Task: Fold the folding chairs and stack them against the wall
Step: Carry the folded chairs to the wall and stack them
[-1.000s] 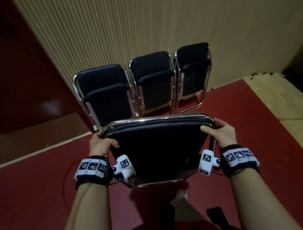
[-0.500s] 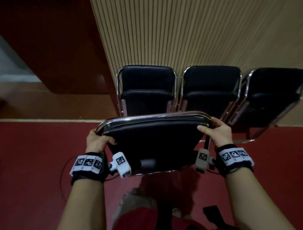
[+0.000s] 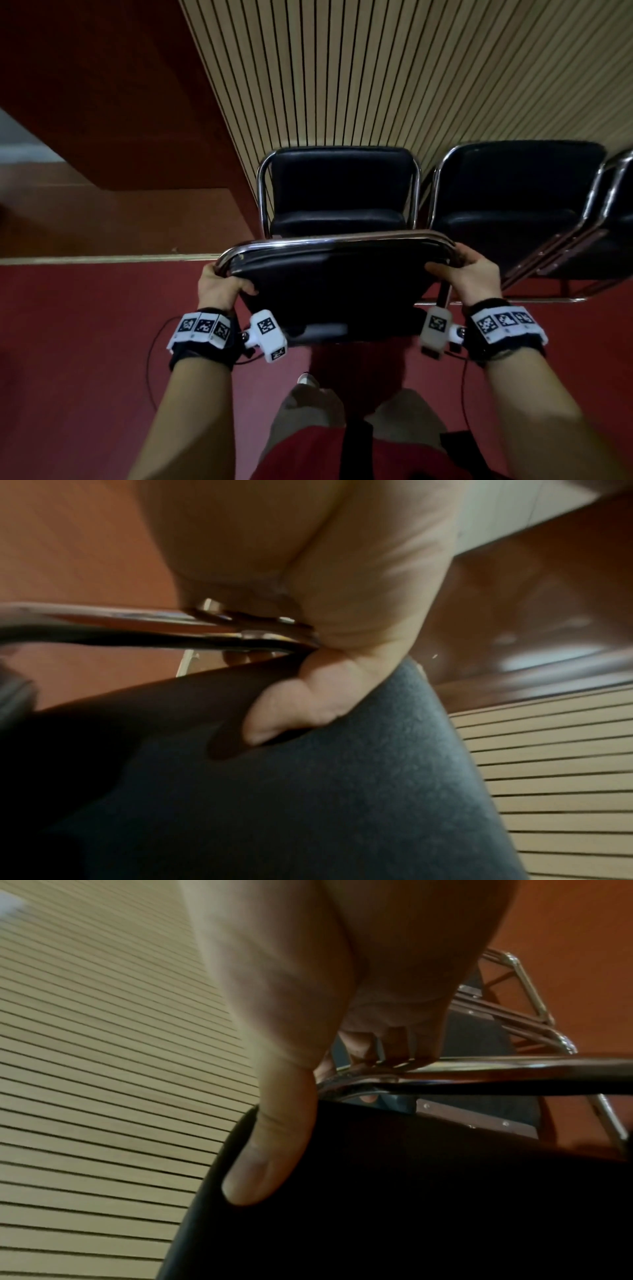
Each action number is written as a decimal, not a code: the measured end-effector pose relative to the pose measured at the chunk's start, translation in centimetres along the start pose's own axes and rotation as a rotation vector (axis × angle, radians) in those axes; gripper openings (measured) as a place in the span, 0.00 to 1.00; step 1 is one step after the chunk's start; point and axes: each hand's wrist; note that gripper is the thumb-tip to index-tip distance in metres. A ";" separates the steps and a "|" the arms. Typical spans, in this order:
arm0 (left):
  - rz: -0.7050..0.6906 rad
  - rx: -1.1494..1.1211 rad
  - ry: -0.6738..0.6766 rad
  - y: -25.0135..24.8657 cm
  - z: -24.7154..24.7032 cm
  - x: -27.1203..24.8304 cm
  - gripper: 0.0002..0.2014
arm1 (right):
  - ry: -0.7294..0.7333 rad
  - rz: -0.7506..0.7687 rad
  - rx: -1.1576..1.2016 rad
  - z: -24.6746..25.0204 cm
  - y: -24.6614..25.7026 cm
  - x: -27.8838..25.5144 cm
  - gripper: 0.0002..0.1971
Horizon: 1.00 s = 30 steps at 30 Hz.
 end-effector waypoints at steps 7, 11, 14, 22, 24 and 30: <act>0.070 0.030 0.001 -2.3 -3.5 6.0 0.33 | 0.004 -0.055 -0.027 -2.0 0.7 5.2 0.20; 0.105 0.038 -0.004 -3.3 -5.9 7.8 0.31 | 0.000 -0.094 -0.052 -2.4 1.3 8.6 0.19; 0.120 0.050 -0.005 -4.0 -7.7 8.5 0.31 | 0.021 -0.120 -0.085 -2.1 1.3 10.7 0.17; 0.170 0.098 -0.021 -3.9 -10.6 9.6 0.29 | 0.032 -0.177 -0.116 -1.7 1.2 14.3 0.18; 0.178 0.089 -0.021 -3.4 -10.9 9.7 0.28 | 0.027 -0.198 -0.117 -1.5 1.1 14.1 0.19; 0.161 0.108 0.018 -1.7 -10.3 9.7 0.29 | -0.016 -0.187 -0.083 -1.1 0.3 11.6 0.22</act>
Point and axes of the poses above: each hand's wrist, its own x-axis towards the middle knuckle, its own z-axis out of the back of the hand, y = z × x, and after that the axes turned 3 degrees about -z, right-handed
